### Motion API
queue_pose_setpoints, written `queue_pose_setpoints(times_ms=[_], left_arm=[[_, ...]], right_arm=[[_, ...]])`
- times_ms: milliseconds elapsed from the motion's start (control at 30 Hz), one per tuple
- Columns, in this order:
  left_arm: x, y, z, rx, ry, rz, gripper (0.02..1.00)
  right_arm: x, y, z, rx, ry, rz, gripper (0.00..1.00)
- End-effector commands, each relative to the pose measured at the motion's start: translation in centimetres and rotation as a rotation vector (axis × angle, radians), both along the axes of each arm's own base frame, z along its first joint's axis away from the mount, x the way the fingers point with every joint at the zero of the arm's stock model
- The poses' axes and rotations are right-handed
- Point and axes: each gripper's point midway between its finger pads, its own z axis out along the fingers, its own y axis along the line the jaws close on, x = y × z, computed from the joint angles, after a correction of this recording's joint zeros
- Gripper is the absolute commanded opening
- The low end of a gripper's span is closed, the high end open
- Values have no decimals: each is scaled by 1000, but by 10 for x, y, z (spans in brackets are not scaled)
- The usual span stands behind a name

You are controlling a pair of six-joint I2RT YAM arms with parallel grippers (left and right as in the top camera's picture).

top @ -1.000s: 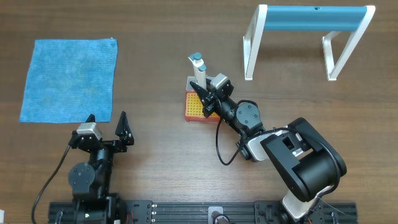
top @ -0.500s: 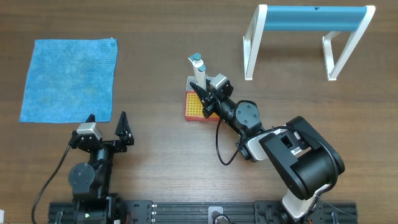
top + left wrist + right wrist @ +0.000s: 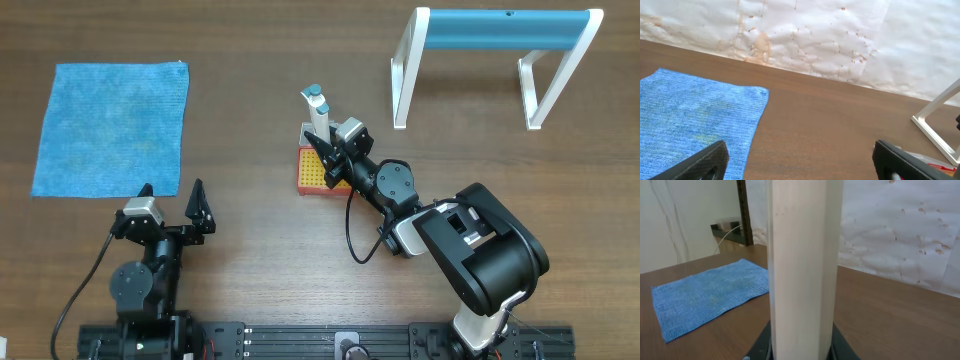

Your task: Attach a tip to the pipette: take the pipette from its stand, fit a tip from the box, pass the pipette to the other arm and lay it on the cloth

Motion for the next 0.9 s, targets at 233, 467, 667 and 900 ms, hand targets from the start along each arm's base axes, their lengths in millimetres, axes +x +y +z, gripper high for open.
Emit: queue_pose_setpoints(times_ms=[233,467,667,900], left_arm=[[0,-2,-1,8,1,-9,928],[0,-2,-1,8,1,-9,928],[0,-2,-1,8,2,-9,928],[0,-2,-1,8,1,-9,928]], right_arm=[[-2,-4,-19,-14,53,-14,80],[-5,-6,-40,-41,97,-14,80],[-12,-11,-52,-60,128,-15,80],[-16,-13,-64,-93,156,-14,80]])
